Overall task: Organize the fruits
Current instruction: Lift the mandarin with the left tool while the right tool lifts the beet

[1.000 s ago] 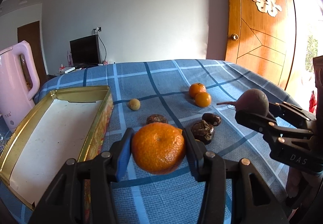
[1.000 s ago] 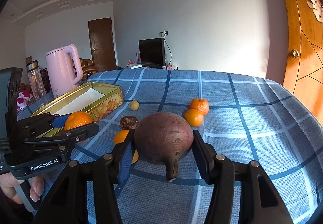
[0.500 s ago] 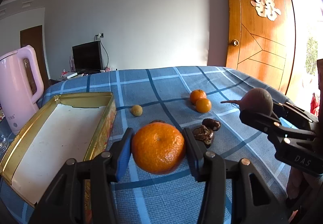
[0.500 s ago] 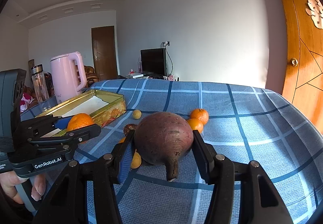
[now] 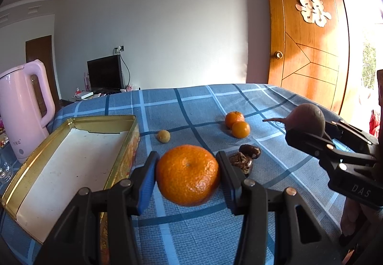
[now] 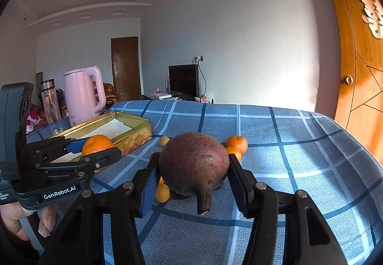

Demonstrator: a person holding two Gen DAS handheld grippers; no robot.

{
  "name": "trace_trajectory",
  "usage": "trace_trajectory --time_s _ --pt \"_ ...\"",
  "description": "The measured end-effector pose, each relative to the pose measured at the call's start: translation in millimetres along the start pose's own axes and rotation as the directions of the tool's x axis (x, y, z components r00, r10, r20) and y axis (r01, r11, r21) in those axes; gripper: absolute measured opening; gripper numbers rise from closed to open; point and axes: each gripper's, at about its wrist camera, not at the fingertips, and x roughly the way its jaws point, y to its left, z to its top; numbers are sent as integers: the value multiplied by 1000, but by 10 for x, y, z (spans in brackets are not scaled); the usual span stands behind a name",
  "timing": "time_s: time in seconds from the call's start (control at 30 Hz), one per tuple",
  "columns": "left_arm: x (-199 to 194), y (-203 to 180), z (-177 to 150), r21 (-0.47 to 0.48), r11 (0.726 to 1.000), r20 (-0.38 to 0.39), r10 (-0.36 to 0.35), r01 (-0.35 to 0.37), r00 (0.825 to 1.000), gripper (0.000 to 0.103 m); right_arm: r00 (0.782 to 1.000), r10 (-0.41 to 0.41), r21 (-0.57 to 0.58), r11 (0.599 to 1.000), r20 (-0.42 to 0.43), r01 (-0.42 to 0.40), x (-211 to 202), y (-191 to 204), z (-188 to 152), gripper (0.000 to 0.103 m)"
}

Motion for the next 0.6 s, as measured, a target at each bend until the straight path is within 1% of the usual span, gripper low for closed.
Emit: trace_trajectory --time_s 0.6 --pt "-110 -35 3 13 1000 65 14 -15 998 50 999 -1 -15 1000 46 1 -84 25 -4 56"
